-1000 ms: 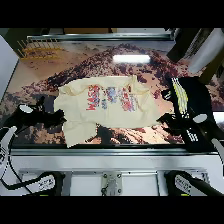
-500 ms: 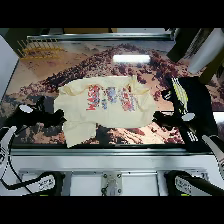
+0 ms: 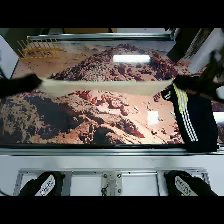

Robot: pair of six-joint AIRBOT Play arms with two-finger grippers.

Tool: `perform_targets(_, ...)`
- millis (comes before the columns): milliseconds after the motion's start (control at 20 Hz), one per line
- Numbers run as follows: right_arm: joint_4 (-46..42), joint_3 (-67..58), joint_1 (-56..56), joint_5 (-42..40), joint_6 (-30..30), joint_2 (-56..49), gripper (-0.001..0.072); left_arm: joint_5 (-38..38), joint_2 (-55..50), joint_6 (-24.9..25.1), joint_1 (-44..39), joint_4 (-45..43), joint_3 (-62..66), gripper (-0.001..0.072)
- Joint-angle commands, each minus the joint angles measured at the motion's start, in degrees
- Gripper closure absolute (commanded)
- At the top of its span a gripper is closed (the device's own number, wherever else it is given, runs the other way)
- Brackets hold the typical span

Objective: Fold the clothes and pants, and hang the long-sleeved shirts on hangers.

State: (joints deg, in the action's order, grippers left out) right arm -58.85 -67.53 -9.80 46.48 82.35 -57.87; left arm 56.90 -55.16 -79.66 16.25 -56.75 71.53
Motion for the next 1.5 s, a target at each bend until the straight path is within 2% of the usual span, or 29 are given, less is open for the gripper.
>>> perform_targets(0, -4.6, -15.8, -0.5, 3.3, -3.0, 8.6, 0.0706, -0.1, 12.1, -0.3, 0.0, -0.3, 13.7, 0.07)
perform_targets(200, -6.5, -20.6, -0.5, 3.4, -4.4, 18.9, 0.0706, -0.1, 23.6, -0.5, 0.0, -0.3, 20.0, 0.07)
perform_targets(350, -11.7, -20.6, -0.5, 3.7, -4.2, 24.5, 0.0706, -0.3, 29.7, -3.7, 0.1, -0.7, 21.1, 0.07)
perform_targets(500, -14.3, -20.6, -0.5, 4.3, -1.3, 27.2, 0.0706, -0.3, 32.1, -7.2, 0.0, -0.7, 21.1, 0.07)
perform_targets(650, -14.3, -20.6, -0.5, 9.4, -0.4, 26.2, 0.0707, 1.1, 30.2, -8.9, 0.0, -0.7, 21.1, 0.07)
perform_targets(900, -14.4, -20.6, -0.4, 21.5, 1.9, 16.0, 0.0707, 11.1, 16.2, -9.7, 0.0, -0.6, 19.1, 0.07)
perform_targets(1100, -14.1, -20.6, 1.7, 26.5, 2.1, 0.0, 0.0707, 10.0, 0.7, -9.4, 0.0, -0.2, 9.5, 0.07)
perform_targets(1300, -14.9, -20.6, 6.9, 23.7, 2.1, -19.4, 0.0707, 4.2, -17.1, -4.2, -3.6, -0.2, 4.9, 0.07)
perform_targets(1450, -14.6, -20.6, 8.6, 15.7, 2.6, -31.3, 0.0707, -0.5, -29.6, -4.1, -5.9, -0.2, 7.4, 0.07)
